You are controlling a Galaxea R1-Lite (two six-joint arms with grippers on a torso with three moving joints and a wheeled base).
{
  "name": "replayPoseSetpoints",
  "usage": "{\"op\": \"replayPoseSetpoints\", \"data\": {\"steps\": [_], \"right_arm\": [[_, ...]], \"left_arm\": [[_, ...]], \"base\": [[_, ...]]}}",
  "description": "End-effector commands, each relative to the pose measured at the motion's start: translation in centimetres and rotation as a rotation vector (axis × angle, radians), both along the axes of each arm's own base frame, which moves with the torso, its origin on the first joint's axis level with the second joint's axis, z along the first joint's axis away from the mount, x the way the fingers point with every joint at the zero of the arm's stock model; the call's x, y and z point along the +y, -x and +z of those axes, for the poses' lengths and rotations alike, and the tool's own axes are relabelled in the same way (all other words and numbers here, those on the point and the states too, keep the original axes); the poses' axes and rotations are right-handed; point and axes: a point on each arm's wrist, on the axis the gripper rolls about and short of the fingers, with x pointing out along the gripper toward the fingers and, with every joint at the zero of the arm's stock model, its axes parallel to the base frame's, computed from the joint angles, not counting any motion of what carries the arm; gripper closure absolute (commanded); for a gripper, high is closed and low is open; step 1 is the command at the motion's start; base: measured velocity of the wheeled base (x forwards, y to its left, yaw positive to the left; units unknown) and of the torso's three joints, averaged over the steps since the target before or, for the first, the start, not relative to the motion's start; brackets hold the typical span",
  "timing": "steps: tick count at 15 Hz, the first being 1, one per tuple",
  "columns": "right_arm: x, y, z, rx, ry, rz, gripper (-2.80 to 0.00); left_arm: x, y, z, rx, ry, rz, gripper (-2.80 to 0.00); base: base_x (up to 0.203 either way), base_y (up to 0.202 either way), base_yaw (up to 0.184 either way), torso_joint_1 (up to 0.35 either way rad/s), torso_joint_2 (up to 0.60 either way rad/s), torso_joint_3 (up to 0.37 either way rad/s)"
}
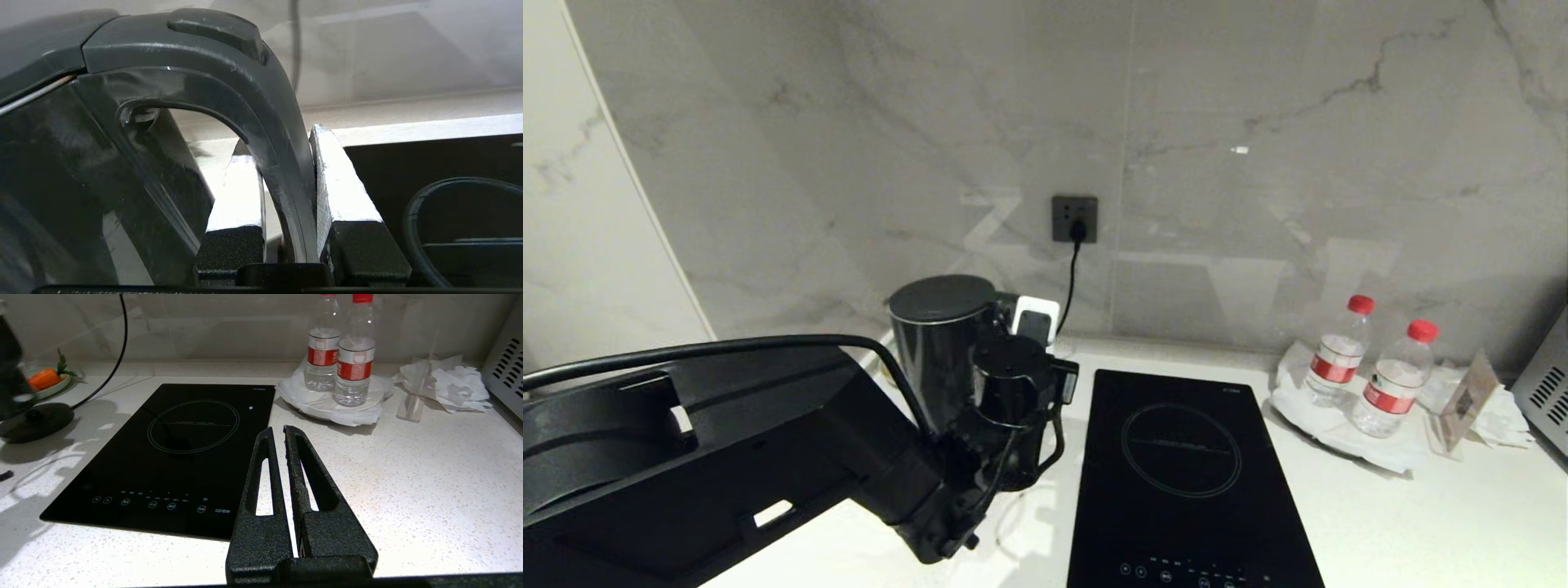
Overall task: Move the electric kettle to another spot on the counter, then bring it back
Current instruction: Place it on the power base
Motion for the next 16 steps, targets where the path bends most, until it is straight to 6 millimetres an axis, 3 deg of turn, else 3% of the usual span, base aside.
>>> {"op": "replayPoseSetpoints", "data": {"steps": [1,4,9,13,16], "right_arm": [[0.0,0.0,0.0,0.0,0.0,0.0,0.0],[0.0,0.0,0.0,0.0,0.0,0.0,0.0],[0.0,0.0,0.0,0.001,0.0,0.0,0.0],[0.0,0.0,0.0,0.001,0.0,0.0,0.0],[0.0,0.0,0.0,0.0,0.0,0.0,0.0]], "left_arm": [[-1.4,-1.9,0.6,-0.031,0.047,0.015,0.0],[-2.1,-4.9,0.1,-0.022,0.06,0.068,0.0],[-1.7,-9.1,-3.7,0.004,0.036,0.131,0.0],[-0.6,-10.8,-5.9,0.024,0.02,0.164,0.0],[-0.5,-10.8,-6.2,0.028,0.017,0.167,0.0]], "base": [[0.0,0.0,0.0,0.0,0.0,0.0],[0.0,0.0,0.0,0.0,0.0,0.0],[0.0,0.0,0.0,0.0,0.0,0.0],[0.0,0.0,0.0,0.0,0.0,0.0],[0.0,0.0,0.0,0.0,0.0,0.0]]}}
